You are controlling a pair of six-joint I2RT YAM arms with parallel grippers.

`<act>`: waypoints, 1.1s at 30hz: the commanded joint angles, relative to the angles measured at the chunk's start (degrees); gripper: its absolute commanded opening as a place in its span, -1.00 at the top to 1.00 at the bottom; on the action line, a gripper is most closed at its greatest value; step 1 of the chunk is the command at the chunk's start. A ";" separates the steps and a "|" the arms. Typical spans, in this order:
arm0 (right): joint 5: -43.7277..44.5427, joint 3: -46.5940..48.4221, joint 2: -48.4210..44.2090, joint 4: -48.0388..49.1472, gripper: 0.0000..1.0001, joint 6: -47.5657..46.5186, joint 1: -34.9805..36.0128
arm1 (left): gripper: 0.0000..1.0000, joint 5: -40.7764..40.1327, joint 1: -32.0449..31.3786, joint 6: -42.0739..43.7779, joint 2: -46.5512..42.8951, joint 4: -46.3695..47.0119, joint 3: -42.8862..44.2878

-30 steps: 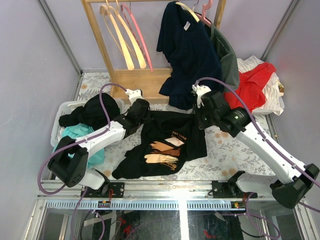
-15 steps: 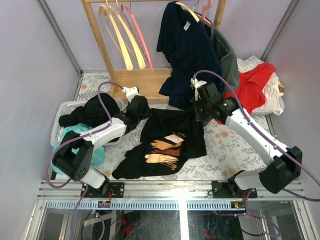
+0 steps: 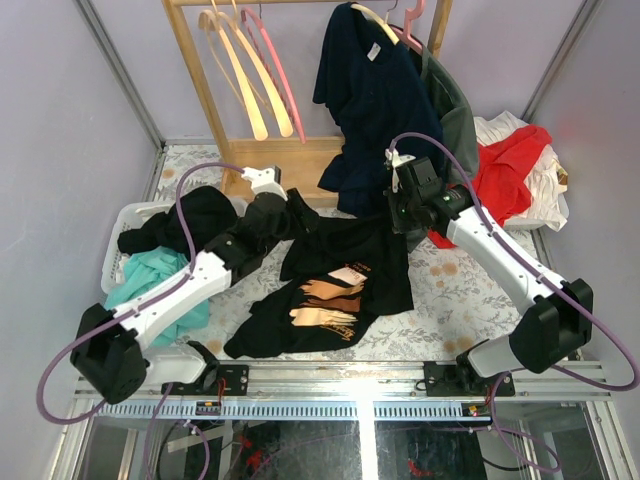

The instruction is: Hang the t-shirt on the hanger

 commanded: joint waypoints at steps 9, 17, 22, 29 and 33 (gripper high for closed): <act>-1.38 3.33 -0.51 1.76 1.00 0.37 -0.35 | -0.02 -5.51 -10.02 -4.66 5.22 -1.76 -1.27; -2.04 3.10 -1.28 1.74 1.00 0.28 -0.40 | -0.02 -12.28 -11.85 -4.84 15.29 0.65 1.12; -2.48 3.40 -1.58 1.53 1.00 0.19 -0.37 | 0.00 -14.91 -11.93 -5.35 19.68 1.05 2.81; -2.62 2.88 -2.57 1.57 1.00 -0.03 -0.43 | 0.00 -18.72 -11.91 -5.26 18.70 2.49 3.30; -2.50 3.02 -3.04 1.39 1.00 -0.25 -0.38 | 0.00 -17.80 -11.93 -6.57 16.06 2.53 2.91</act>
